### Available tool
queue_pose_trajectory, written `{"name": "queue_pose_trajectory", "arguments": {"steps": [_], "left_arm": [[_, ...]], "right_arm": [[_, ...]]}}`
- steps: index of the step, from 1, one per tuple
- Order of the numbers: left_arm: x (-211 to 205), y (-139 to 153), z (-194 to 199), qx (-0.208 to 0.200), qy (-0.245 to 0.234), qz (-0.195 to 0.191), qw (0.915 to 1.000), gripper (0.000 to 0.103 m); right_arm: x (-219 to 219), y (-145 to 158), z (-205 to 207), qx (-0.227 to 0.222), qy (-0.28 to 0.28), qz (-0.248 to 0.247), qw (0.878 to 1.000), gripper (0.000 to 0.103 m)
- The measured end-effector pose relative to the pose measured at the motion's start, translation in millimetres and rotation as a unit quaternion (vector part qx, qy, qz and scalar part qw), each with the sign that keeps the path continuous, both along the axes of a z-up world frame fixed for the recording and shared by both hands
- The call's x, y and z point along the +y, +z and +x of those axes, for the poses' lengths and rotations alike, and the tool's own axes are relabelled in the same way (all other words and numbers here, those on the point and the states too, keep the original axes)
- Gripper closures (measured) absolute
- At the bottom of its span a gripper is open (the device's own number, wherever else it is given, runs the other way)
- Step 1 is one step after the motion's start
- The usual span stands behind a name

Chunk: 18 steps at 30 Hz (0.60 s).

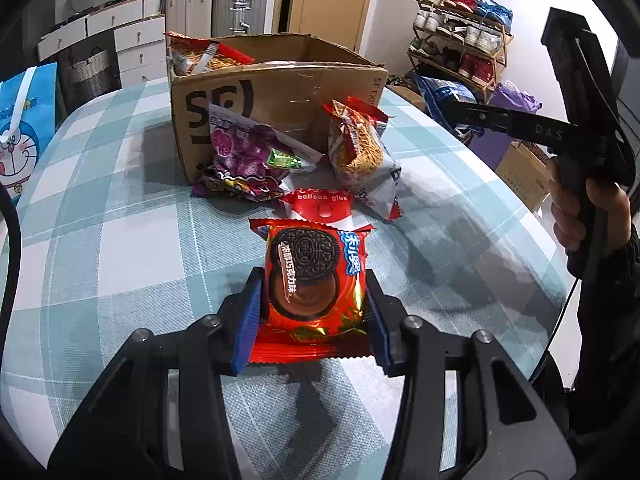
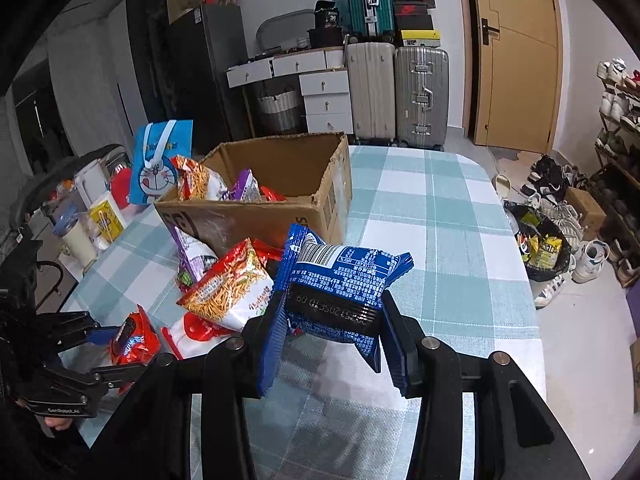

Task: Organize snacks
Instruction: 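Lift both held packs up off the table, then carry the red Oreo pack and blue biscuit pack over the cardboard box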

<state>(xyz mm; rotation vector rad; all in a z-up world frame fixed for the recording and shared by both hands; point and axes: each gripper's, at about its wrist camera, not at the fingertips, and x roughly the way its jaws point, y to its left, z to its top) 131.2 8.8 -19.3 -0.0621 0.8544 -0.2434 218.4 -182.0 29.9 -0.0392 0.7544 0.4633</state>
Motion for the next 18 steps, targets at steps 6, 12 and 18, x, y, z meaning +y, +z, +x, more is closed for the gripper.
{"name": "queue_pose_trajectory", "arguments": {"steps": [6,12,18], "left_arm": [[5.4,0.1,1.5,-0.001,0.012,-0.005,0.9999,0.059],[10.1,4.2,1.9,-0.007,0.026,-0.008,0.9996,0.059],[19.6,17.7,5.4,-0.025,0.044,-0.007,0.9987,0.059]], "right_arm": [[-0.9,3.1,-2.0,-0.007,0.001,0.008,1.0,0.058],[-0.4,5.3,-3.5,-0.01,0.003,0.012,1.0,0.058],[1.1,10.8,-6.1,-0.017,0.006,0.024,1.0,0.058]]}}
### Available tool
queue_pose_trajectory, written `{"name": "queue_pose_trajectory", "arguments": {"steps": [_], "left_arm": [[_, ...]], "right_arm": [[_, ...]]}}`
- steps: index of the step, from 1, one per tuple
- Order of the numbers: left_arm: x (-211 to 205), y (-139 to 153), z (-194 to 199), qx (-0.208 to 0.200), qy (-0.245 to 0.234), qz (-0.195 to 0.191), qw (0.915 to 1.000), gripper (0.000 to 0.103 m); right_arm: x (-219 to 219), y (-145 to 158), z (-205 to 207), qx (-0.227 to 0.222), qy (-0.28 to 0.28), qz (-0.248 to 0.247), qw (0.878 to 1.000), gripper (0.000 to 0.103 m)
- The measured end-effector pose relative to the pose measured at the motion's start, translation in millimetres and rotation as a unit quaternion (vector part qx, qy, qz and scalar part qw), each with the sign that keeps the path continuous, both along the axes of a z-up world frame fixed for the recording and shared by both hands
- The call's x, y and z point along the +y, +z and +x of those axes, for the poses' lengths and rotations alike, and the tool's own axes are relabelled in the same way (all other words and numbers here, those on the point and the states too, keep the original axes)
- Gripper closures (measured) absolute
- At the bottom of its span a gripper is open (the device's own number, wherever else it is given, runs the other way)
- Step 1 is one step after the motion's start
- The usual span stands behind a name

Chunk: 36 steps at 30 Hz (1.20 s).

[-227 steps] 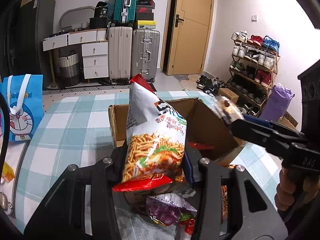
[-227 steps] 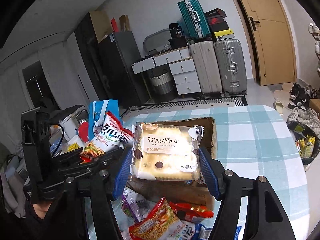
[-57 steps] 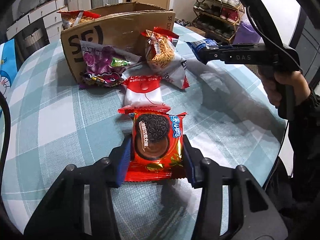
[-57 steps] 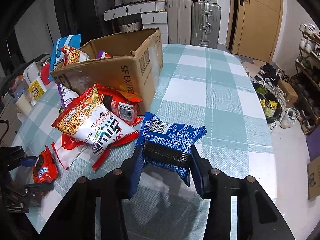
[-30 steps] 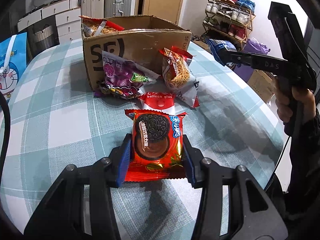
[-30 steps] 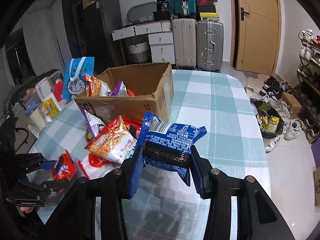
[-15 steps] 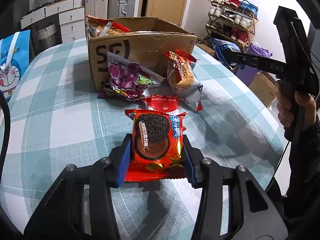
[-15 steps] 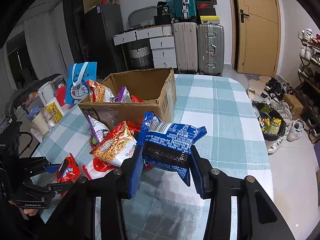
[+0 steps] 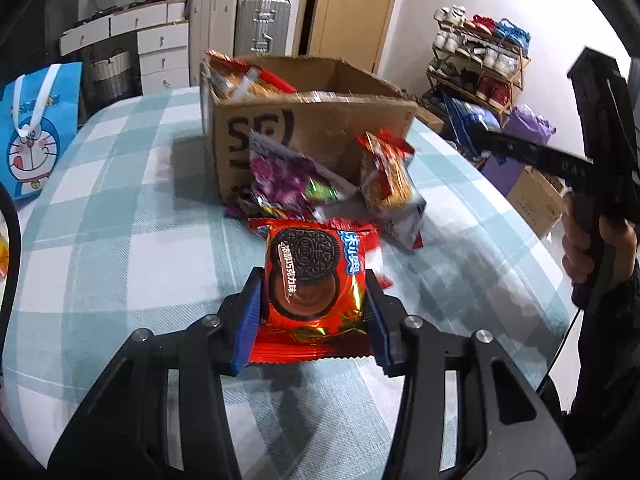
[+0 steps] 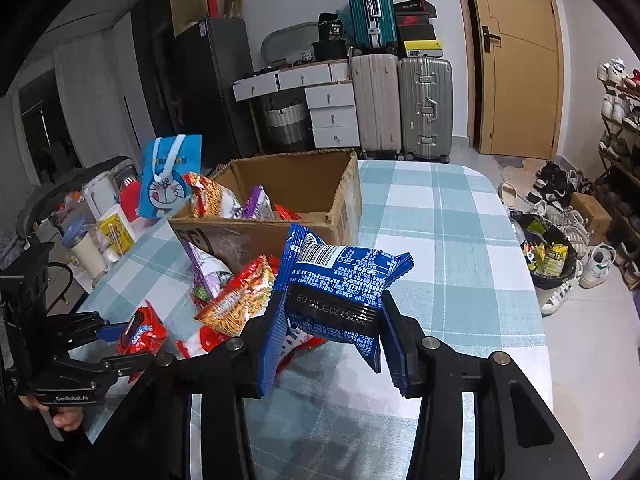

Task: Organize snacks
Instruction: 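Carry the red Oreo pack and blue biscuit pack over the cardboard box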

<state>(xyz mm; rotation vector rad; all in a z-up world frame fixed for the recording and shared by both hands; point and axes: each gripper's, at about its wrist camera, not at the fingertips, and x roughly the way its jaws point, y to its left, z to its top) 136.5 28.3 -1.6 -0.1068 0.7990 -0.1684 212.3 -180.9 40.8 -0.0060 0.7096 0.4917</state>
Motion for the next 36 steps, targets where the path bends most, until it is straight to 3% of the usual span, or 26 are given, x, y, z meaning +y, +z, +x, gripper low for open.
{"name": "queue_pose_trajectory", "arguments": {"steps": [22,36], "left_arm": [[17.7,98.0,53.7,-0.103,0.04,0.017,0.9937,0.059],[16.2,105.4,139.4,-0.101,0.06,0.024,0.9928,0.059]], "right_arm": [[37.1,30.8,9.6,-0.042,0.04,0.027,0.998,0.058],[68.5,37.2,51.4,-0.046,0.043,0.025,0.998,0.058]]}}
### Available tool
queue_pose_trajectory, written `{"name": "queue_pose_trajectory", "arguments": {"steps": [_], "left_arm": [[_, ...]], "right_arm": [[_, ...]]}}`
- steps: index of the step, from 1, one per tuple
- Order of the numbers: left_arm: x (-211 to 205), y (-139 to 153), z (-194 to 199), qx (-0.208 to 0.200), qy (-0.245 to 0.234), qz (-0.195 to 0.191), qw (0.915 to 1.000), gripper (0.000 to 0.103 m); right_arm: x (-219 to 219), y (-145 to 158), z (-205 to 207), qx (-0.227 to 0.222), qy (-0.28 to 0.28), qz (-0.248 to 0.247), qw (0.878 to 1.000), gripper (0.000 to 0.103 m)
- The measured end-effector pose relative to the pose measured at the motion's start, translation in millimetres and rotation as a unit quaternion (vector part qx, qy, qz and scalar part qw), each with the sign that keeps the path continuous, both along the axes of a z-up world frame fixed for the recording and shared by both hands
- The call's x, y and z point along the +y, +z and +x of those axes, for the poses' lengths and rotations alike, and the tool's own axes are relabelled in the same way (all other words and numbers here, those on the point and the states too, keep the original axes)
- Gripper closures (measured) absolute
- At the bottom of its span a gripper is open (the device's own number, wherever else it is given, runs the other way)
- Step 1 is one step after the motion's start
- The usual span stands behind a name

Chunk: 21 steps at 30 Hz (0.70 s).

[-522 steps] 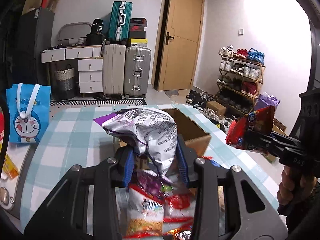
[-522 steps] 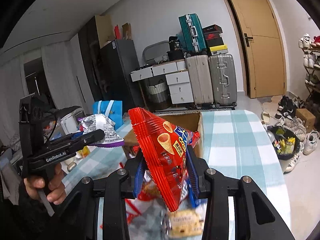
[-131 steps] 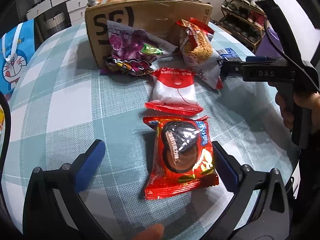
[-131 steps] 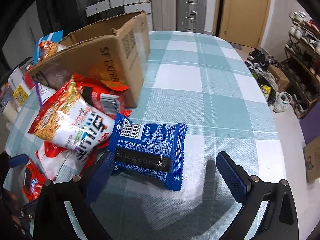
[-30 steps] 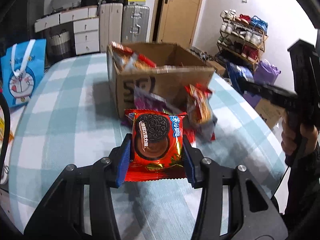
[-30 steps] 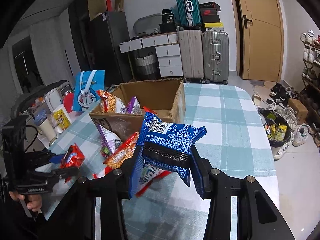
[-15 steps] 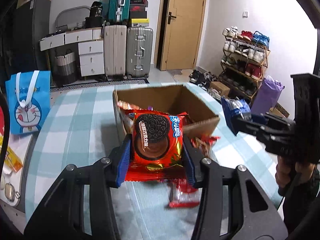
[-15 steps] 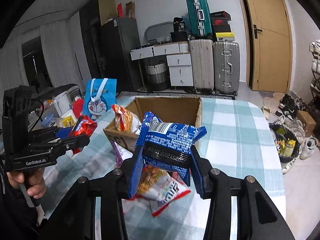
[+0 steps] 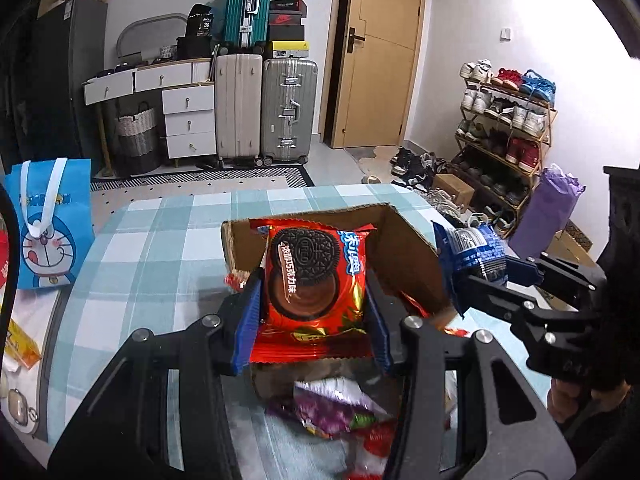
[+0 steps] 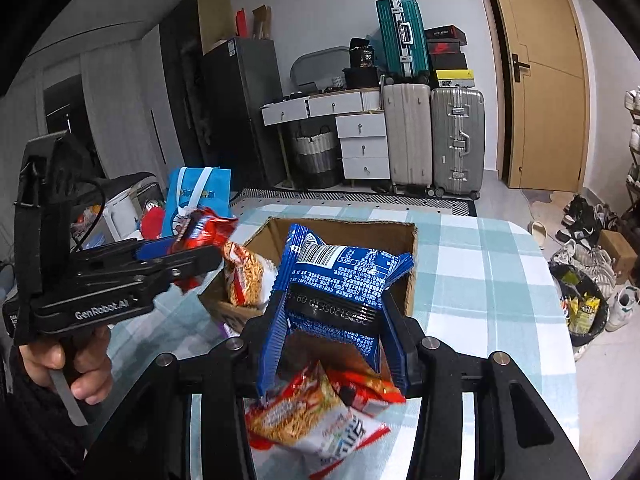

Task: Organize snacks
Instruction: 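Carry the red Oreo pack and blue biscuit pack over the cardboard box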

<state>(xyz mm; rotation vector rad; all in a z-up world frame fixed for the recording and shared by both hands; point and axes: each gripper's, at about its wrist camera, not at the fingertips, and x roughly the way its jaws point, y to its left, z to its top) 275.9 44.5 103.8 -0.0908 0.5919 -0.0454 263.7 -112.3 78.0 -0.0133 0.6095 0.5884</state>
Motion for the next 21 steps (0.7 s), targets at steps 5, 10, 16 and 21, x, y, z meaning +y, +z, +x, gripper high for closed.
{"name": "queue_pose_trajectory", "arguments": {"steps": [5,10,16,21], "left_arm": [[-4.0,-8.3,26.1,0.004,0.001,0.006,1.0,0.059],[-8.0,-19.2,49.1,0.012,-0.003,0.013,0.9998,0.059],[-16.9,-31.8,71.3,0.018,0.002,0.047,0.9987,0.059],[-20.6,-40.3,90.3,0.03,-0.001,0.047,0.9985,0.059]], "right_arm": [[10.4,-4.3,22.1,0.005,-0.003,-0.001,1.0,0.058],[16.0,-9.8,41.5,0.009,-0.007,-0.008,1.0,0.058],[22.7,-20.1,66.4,0.018,-0.015,-0.021,0.999,0.058],[29.7,-28.1,77.7,0.022,-0.012,-0.03,0.999,0.058]]}}
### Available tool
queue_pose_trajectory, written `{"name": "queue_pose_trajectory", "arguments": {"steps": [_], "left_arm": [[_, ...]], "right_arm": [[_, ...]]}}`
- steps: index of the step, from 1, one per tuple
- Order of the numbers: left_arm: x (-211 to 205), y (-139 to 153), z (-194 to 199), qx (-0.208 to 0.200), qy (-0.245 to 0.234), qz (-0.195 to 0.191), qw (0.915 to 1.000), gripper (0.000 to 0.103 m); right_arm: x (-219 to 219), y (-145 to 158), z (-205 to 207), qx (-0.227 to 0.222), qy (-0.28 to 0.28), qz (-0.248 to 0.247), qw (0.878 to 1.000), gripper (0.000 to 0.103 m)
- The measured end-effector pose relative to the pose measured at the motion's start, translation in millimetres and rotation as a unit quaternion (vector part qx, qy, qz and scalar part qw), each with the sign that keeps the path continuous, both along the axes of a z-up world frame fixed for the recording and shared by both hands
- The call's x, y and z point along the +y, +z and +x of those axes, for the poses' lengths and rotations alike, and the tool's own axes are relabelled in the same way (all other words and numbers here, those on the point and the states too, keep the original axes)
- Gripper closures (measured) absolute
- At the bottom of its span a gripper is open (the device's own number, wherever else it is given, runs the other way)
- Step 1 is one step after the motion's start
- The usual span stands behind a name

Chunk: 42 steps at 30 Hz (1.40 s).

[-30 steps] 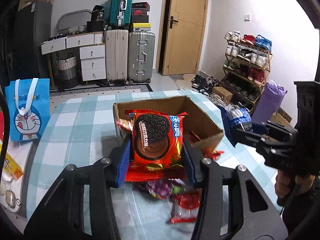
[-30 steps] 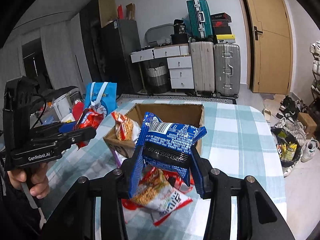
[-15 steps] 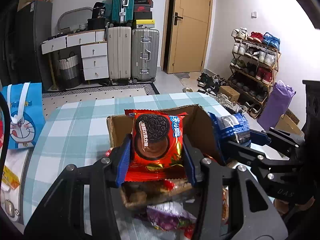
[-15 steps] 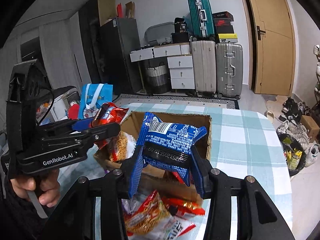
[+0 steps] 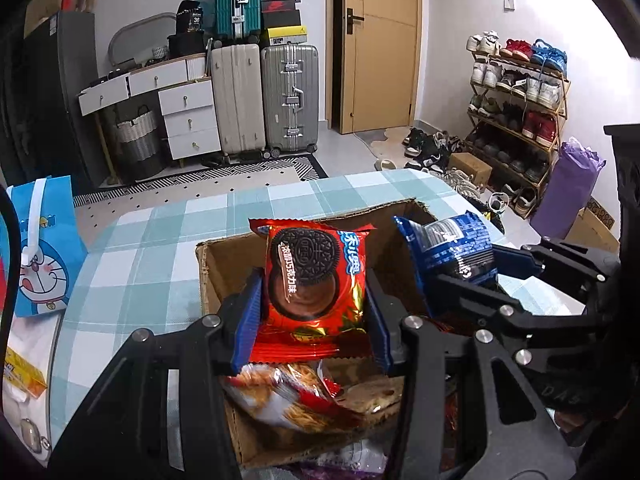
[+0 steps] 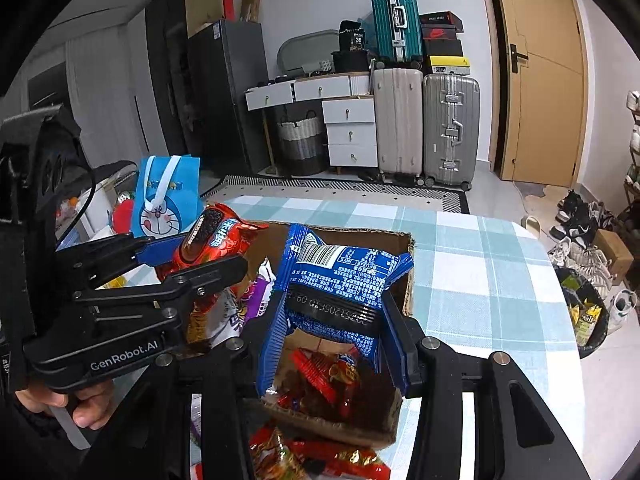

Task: Organize snacks
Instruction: 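Carry the red Oreo pack and blue biscuit pack over the cardboard box, then open both tools to drop the packs into the cardboard box, then move both open tools back toward the remaining snacks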

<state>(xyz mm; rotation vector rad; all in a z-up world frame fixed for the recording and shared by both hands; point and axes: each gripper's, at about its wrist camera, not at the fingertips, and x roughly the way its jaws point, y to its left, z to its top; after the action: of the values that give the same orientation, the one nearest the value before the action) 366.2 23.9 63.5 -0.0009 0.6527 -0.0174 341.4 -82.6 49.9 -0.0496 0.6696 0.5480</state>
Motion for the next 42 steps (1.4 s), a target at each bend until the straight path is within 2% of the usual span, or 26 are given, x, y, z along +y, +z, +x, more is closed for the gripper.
{"name": "queue_pose_trajectory", "arguments": {"steps": [14,20,22,24,26,27,28,29,30,31,37,42], "left_arm": [[-1.2,-18.0,37.3,0.025,0.008,0.001,0.9996,0.059],[-0.7,-13.5,34.0,0.005,0.015,-0.001,0.9999,0.058],[0.9,-9.5,29.5,0.001,0.014,-0.002,0.9999,0.046],[4.2,-4.5,20.8,-0.001,0.013,-0.009,0.9999,0.027],[7.0,1.1,9.0,-0.006,0.012,-0.015,0.9998,0.019],[8.8,4.9,1.2,-0.01,0.01,-0.018,0.9997,0.019],[11.2,8.8,-7.7,-0.014,0.01,-0.02,0.9997,0.018],[12.3,10.3,-14.8,-0.016,0.011,-0.021,0.9996,0.013],[14.4,11.7,-24.7,-0.016,0.013,-0.023,0.9995,0.004],[15.9,12.1,-32.9,-0.017,0.015,-0.025,0.9994,0.001],[28.3,-1.6,-83.5,-0.003,0.028,-0.029,0.9992,0.001],[36.8,-18.6,-114.2,0.014,0.032,-0.032,0.9989,0.001]], "right_arm": [[9.1,-17.7,19.7,0.004,-0.002,-0.021,1.0,0.058],[6.5,-17.1,14.5,-0.002,0.008,-0.022,1.0,0.057],[5.4,-15.0,11.8,-0.007,0.009,-0.023,1.0,0.053],[1.9,-10.7,6.7,-0.013,0.006,-0.021,1.0,0.047],[-3.4,-5.7,0.2,-0.019,0.005,-0.02,1.0,0.035],[-6.6,-3.3,-4.2,-0.021,0.001,-0.021,1.0,0.023],[-11.2,-0.5,-10.0,-0.025,-0.003,-0.019,1.0,0.017],[-16.0,2.1,-15.8,-0.028,-0.008,-0.016,0.999,0.007],[-20.7,3.9,-21.1,-0.03,-0.013,-0.013,0.999,0.001],[-26.0,5.3,-27.5,-0.029,-0.018,-0.009,0.999,0.001],[-56.3,6.0,-63.1,0.002,-0.029,0.032,0.999,0.001],[-68.6,-1.2,-84.9,0.024,-0.043,0.028,0.998,0.001]]}}
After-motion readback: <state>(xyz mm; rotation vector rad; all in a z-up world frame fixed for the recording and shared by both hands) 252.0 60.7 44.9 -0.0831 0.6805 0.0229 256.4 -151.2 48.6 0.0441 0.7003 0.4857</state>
